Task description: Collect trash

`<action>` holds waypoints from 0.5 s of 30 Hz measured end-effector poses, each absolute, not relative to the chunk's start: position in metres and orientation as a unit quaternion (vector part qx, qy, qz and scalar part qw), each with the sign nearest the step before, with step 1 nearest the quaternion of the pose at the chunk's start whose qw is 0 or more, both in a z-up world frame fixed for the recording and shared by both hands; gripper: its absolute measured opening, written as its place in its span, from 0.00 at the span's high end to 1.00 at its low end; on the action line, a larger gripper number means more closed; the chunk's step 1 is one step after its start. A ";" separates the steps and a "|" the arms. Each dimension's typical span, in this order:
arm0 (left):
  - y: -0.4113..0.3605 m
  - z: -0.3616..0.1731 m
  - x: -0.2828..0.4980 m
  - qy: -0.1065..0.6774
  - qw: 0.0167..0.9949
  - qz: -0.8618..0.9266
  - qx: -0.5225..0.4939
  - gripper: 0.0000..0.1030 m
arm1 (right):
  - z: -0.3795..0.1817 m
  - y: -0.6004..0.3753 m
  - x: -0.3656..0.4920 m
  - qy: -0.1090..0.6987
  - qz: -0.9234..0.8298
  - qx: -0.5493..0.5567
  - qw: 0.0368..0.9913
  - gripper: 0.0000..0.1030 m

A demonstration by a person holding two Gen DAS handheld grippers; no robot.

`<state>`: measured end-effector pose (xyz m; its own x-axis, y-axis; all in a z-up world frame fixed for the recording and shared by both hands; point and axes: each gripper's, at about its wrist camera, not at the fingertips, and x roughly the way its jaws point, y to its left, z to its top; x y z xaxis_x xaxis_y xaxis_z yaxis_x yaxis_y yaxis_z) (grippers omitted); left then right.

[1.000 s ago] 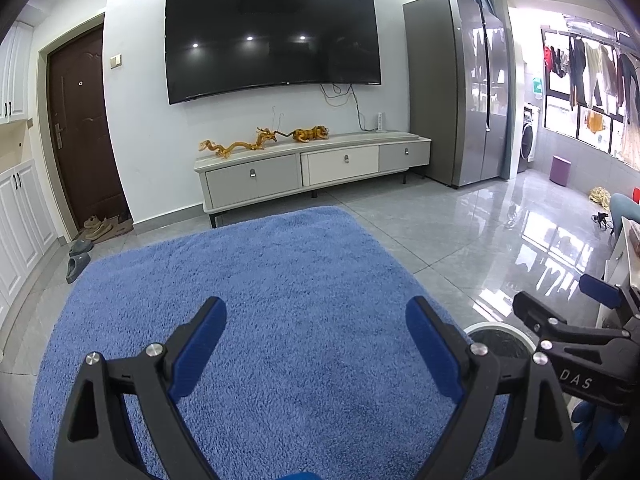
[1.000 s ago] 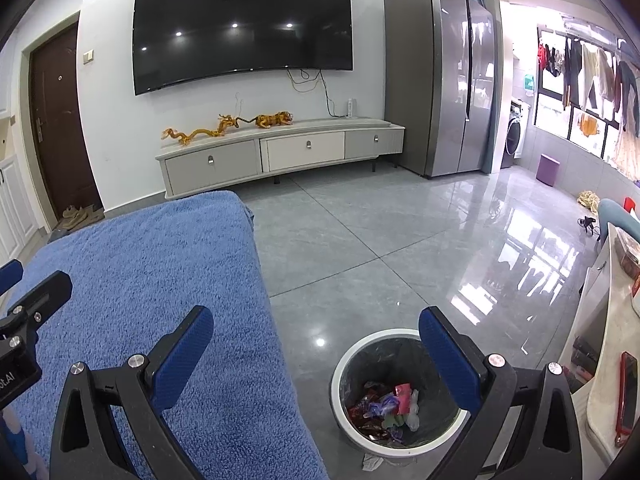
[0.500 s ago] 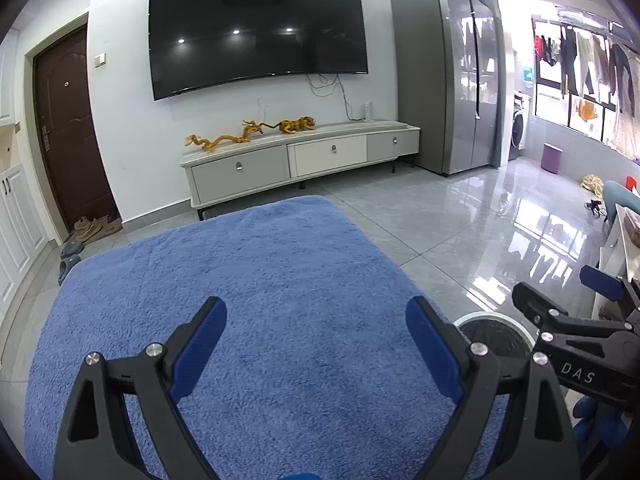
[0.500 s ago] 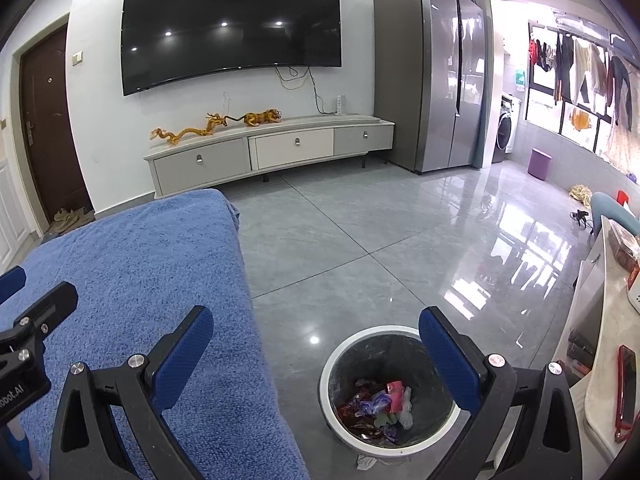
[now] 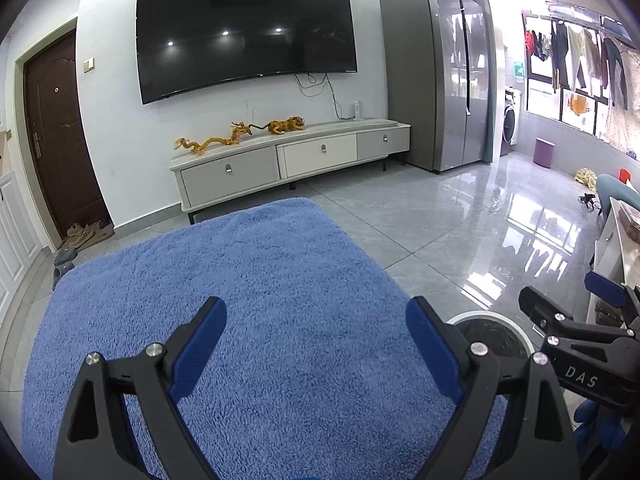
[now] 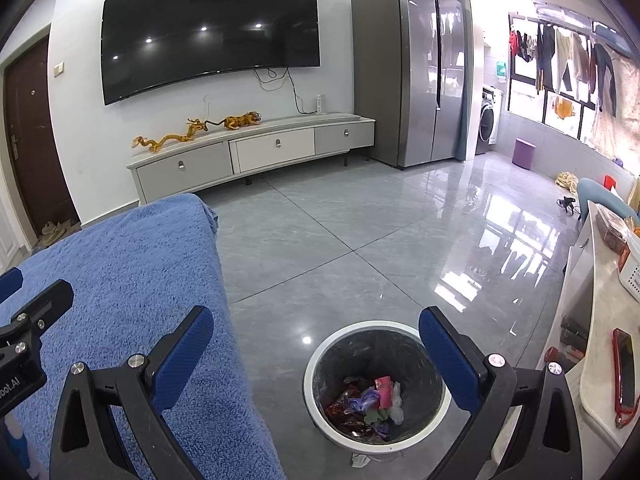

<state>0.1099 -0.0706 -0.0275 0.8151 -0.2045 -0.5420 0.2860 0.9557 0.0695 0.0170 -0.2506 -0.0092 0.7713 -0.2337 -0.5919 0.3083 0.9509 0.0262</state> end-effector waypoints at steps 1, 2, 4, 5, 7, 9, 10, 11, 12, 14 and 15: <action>-0.071 -0.027 0.111 0.277 0.949 -0.130 0.073 0.12 | -0.010 -0.251 0.018 0.306 -0.144 0.061 0.939 0.00; -0.072 -0.027 0.111 0.277 0.949 -0.131 0.072 0.12 | -0.010 -0.252 0.018 0.307 -0.144 0.062 0.939 0.00; -0.074 -0.027 0.113 0.279 0.948 -0.134 0.069 0.12 | -0.010 -0.253 0.020 0.309 -0.143 0.062 0.938 0.00; -0.075 -0.027 0.114 0.279 0.948 -0.136 0.070 0.12 | -0.010 -0.254 0.020 0.308 -0.145 0.061 0.938 0.00; -0.078 -0.028 0.114 0.279 0.947 -0.140 0.071 0.12 | -0.009 -0.255 0.019 0.307 -0.147 0.064 0.938 0.00; -0.081 -0.029 0.113 0.280 0.946 -0.145 0.074 0.11 | -0.010 -0.257 0.020 0.308 -0.150 0.066 0.937 0.00; -0.083 -0.029 0.113 0.280 0.946 -0.146 0.076 0.11 | -0.011 -0.258 0.020 0.310 -0.152 0.067 0.936 0.00; -0.084 -0.029 0.113 0.279 0.946 -0.147 0.078 0.11 | -0.012 -0.259 0.021 0.311 -0.153 0.068 0.936 0.00; -0.085 -0.030 0.114 0.279 0.946 -0.146 0.079 0.11 | -0.012 -0.259 0.022 0.311 -0.154 0.069 0.935 0.00; -0.086 -0.031 0.115 0.284 0.945 -0.145 0.076 0.11 | -0.011 -0.260 0.023 0.311 -0.156 0.067 0.935 0.00; -0.086 -0.032 0.116 0.287 0.944 -0.143 0.076 0.11 | -0.010 -0.260 0.023 0.311 -0.157 0.067 0.935 0.00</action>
